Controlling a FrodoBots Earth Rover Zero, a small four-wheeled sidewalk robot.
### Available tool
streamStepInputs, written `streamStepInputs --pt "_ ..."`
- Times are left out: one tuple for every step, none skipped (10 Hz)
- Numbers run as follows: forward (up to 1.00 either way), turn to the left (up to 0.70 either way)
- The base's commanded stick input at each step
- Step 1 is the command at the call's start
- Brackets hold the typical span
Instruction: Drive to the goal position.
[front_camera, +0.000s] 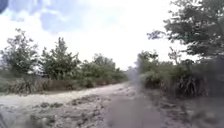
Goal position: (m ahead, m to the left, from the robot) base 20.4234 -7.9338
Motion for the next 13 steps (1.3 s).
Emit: streamStepInputs --pt "0.69 0.01" --pt "0.69 0.01" --pt "0.69 0.01" --pt "0.69 0.01" --pt "0.69 0.01" --pt "0.69 0.01" --pt "0.69 0.01" --pt "0.69 0.01" --pt "0.69 0.01" --pt "0.69 0.01" --pt "0.69 0.01" --pt "0.69 0.01" --pt "0.69 0.01"
